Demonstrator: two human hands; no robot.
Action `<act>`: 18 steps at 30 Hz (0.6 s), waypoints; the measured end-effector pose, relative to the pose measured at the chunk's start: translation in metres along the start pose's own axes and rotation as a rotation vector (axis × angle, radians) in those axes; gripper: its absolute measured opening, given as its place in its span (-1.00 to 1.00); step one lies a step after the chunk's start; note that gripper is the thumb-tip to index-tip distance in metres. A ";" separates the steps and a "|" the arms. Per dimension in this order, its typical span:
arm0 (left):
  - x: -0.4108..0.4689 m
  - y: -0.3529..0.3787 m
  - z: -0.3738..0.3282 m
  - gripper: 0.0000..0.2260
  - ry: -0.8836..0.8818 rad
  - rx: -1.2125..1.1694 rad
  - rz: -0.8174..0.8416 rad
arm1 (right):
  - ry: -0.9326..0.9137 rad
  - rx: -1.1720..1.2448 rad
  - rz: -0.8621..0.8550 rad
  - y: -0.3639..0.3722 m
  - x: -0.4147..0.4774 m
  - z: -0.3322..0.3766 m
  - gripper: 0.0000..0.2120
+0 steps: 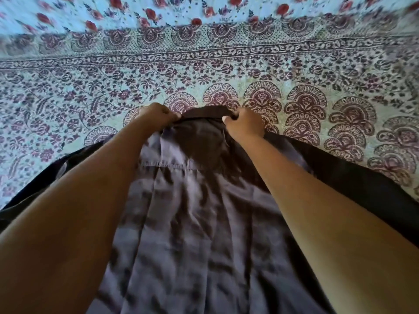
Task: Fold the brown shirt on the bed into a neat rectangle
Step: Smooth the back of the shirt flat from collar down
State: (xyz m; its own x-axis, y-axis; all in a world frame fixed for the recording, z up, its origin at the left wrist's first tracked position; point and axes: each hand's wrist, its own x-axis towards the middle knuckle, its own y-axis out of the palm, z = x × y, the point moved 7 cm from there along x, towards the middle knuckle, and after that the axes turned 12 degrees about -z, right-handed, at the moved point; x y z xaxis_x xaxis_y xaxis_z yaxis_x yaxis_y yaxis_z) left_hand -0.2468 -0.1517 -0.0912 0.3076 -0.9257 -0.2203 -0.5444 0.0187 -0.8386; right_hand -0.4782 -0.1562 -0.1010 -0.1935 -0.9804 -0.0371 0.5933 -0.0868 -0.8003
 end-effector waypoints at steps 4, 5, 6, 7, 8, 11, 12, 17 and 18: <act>0.010 -0.003 -0.014 -0.81 0.072 -0.083 0.026 | 0.038 0.164 -0.088 -0.010 0.006 -0.008 -0.81; 0.011 -0.003 -0.016 -0.85 0.101 -0.099 -0.022 | 0.012 0.148 -0.113 -0.011 0.005 -0.010 -0.81; 0.011 -0.001 -0.015 -0.89 0.111 -0.080 -0.074 | -0.028 0.100 -0.137 -0.010 0.004 -0.011 -0.81; 0.008 0.001 -0.015 -0.90 0.112 -0.015 -0.132 | -0.073 0.026 -0.162 -0.009 0.001 -0.012 -0.79; 0.002 0.002 -0.016 -0.88 0.107 0.061 -0.210 | -0.124 -0.054 -0.194 -0.009 -0.004 -0.012 -0.76; -0.029 -0.003 -0.026 -0.81 0.173 0.160 -0.502 | -0.381 -0.138 -0.366 -0.024 -0.033 -0.002 -0.65; -0.044 -0.003 -0.030 -0.80 0.236 0.153 -0.572 | -0.468 -0.117 -0.382 -0.028 -0.046 0.000 -0.62; -0.108 0.056 -0.024 -0.52 0.701 0.285 -0.251 | -0.623 -0.303 -0.104 -0.019 -0.096 -0.052 -0.43; -0.106 0.059 -0.006 -0.46 0.672 0.343 -0.211 | -0.601 -0.359 -0.090 -0.023 -0.093 -0.068 -0.40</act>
State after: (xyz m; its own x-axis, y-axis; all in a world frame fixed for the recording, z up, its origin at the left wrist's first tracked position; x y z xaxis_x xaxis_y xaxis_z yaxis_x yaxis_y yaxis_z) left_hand -0.3161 -0.0546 -0.1140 -0.2201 -0.9508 0.2182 -0.2222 -0.1689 -0.9602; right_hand -0.5272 -0.0514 -0.1201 0.2970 -0.9089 0.2926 0.2812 -0.2096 -0.9365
